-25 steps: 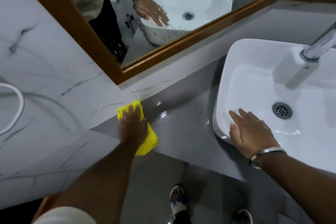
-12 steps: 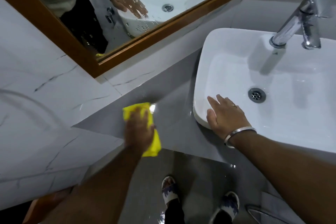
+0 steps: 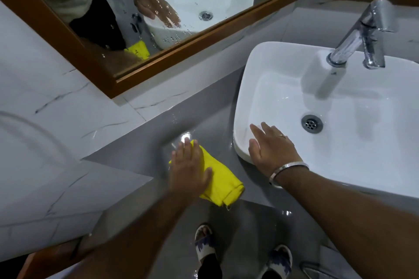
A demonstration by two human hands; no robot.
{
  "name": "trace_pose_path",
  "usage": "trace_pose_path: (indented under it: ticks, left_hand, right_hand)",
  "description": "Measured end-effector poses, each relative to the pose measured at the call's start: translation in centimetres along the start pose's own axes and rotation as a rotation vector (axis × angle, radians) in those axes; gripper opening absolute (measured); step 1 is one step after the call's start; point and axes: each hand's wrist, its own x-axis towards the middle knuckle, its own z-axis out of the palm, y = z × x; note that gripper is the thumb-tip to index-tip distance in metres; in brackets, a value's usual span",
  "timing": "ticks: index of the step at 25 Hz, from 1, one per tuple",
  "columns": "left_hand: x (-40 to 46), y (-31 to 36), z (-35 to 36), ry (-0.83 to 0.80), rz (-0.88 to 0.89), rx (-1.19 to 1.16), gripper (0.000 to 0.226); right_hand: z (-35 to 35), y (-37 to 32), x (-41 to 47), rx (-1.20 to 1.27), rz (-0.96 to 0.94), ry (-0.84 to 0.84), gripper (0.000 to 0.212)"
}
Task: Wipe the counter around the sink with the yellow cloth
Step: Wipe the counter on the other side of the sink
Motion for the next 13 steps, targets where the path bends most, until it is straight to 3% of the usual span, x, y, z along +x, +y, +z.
trace_pose_path:
  ticks: [2, 3, 7, 10, 13]
  left_hand:
    - [0.9, -6.1, -0.9, -0.046, 0.350, 0.138, 0.088]
    - [1.2, -7.5, -0.9, -0.036, 0.384, 0.153, 0.090]
    - [-1.3, 0.1, 1.4, -0.079, 0.094, 0.022, 0.091]
    - [-3.9, 6.4, 3.4, -0.069, 0.036, -0.020, 0.094]
    - [-4.1, 4.1, 2.7, -0.050, 0.075, 0.096, 0.089]
  right_hand:
    - [0.0, -0.1, -0.2, 0.006, -0.001, 0.003, 0.071]
    - [0.0, -0.2, -0.3, 0.012, 0.004, -0.003, 0.072]
    - [-0.3, -0.4, -0.2, 0.012, 0.019, -0.016, 0.074]
    - [-0.4, -0.6, -0.3, 0.001, 0.023, -0.021, 0.073]
    - [-0.5, -0.4, -0.4, 0.016, 0.015, -0.015, 0.077]
